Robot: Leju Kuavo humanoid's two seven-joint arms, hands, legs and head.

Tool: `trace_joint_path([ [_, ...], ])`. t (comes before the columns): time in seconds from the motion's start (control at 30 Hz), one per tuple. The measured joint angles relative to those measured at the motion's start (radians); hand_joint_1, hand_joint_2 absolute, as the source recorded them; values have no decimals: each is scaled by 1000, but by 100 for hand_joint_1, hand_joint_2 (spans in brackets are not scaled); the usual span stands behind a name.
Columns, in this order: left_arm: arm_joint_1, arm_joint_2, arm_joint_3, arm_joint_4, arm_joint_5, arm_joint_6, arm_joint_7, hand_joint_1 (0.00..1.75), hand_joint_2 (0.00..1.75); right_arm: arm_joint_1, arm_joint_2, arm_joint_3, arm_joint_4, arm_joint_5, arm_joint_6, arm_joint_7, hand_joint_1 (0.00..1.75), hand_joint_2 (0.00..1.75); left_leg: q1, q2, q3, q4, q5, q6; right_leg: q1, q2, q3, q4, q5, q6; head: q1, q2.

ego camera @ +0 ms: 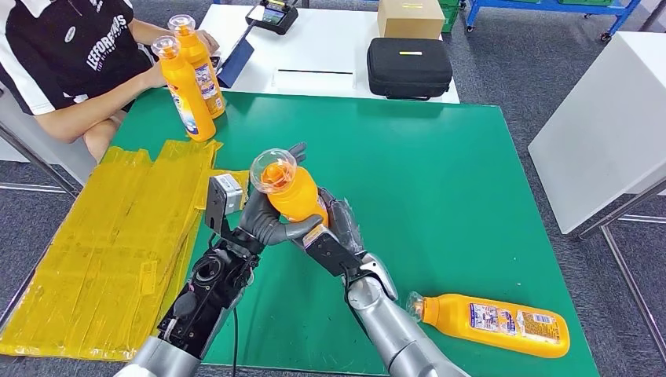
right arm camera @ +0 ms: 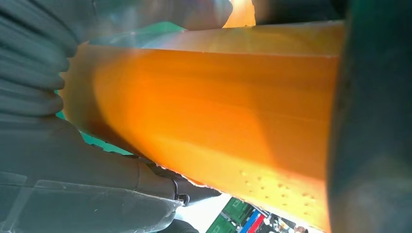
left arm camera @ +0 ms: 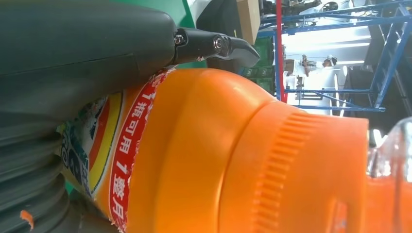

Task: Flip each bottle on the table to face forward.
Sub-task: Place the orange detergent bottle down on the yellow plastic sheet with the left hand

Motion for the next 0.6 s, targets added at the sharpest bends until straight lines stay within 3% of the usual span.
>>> trace_joint_path([
  [0.13,-7,0,2,12,29,-18,14,0,175,-4,0,8,9,2,-9,-2,175,175,0,0,0,0,0,0,0,0,0,0,0,0,0,0],
  [0.17,-8,0,2,15,35,-19,17,32,175,-5,1,12,11,0,-12,-2,175,175,0,0,0,0,0,0,0,0,0,0,0,0,0,0],
  [0.27,-11,0,2,23,54,-15,23,162,175,-9,1,28,13,-15,-14,-2,175,175,0,0,0,0,0,0,0,0,0,0,0,0,0,0],
  [0.3,-11,0,2,26,62,-11,23,174,175,-10,1,35,14,-21,-14,-2,175,175,0,0,0,0,0,0,0,0,0,0,0,0,0,0],
  [0.6,7,9,5,33,107,24,0,175,175,4,9,85,11,-96,-5,2,175,175,0,0,-1,0,0,0,0,0,0,0,0,0,0,0],
])
